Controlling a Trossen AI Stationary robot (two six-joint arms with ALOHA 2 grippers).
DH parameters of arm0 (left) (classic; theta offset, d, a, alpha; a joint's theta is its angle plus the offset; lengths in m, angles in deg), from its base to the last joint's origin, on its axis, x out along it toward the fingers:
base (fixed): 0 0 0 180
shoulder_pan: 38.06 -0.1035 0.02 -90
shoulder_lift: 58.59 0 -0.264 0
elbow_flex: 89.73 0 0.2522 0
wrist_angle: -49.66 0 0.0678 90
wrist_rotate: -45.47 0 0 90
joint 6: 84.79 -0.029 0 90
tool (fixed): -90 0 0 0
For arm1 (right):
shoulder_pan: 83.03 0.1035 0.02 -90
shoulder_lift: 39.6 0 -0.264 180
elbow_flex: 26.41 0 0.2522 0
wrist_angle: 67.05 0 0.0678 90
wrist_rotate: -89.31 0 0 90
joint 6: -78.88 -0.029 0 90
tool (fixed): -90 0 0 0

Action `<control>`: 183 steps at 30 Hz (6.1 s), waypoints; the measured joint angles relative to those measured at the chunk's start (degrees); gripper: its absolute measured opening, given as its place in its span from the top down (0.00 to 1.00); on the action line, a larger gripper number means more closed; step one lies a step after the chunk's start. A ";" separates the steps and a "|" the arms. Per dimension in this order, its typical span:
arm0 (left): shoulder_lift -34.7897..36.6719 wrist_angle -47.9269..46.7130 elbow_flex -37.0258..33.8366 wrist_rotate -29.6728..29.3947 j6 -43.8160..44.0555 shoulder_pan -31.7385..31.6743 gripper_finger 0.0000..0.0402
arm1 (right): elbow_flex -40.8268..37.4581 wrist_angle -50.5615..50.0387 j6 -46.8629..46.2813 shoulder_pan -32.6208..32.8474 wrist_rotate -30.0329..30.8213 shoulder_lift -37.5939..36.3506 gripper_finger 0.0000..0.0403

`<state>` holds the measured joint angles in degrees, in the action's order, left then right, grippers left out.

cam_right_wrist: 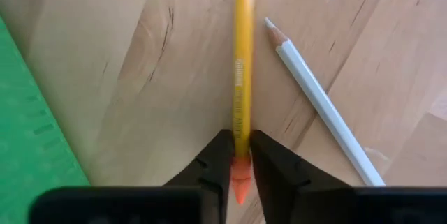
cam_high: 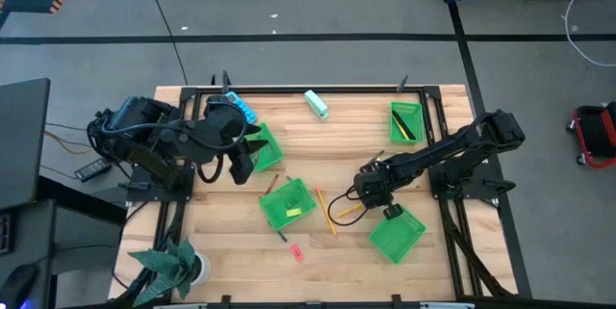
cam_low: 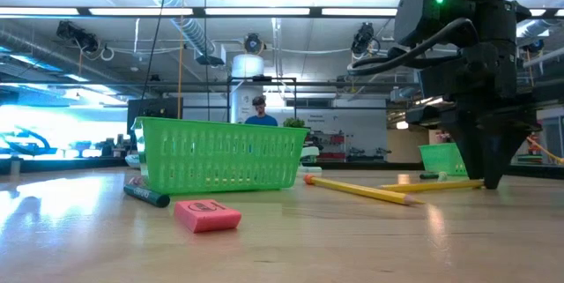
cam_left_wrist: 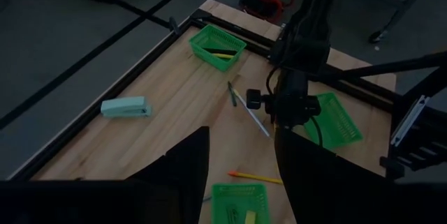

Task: Sort crayons/erasers/pens/pencils in bins
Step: Put the right yellow pencil into the bottom right green bin, then put the white pencil into the bottom right green bin

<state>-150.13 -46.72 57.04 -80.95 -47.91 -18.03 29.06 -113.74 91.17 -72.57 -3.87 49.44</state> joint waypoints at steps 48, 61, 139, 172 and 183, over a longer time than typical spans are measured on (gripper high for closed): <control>0.02 -2.09 0.00 -0.83 -1.29 0.02 0.57 | 8.53 -46.31 -15.37 8.08 -34.87 -16.23 0.92; -0.33 -1.67 -0.04 -1.07 -1.09 0.02 0.57 | 5.08 -37.54 -21.24 8.22 -35.03 -15.17 0.92; -0.31 -1.17 0.04 -1.03 -0.18 0.09 0.57 | 21.34 -29.20 11.82 -13.68 -4.15 -10.70 0.71; -0.33 0.94 0.02 -3.05 6.22 0.39 0.57 | 5.95 -8.08 36.34 -20.33 -4.37 -1.36 0.66; -0.33 0.87 0.00 -4.08 5.99 -0.58 0.57 | 2.96 -6.98 38.91 -21.20 -5.00 -1.38 0.79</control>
<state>-150.46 -45.86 57.04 -85.03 -41.92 -18.60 32.03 -120.72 130.08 -93.77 -8.87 48.06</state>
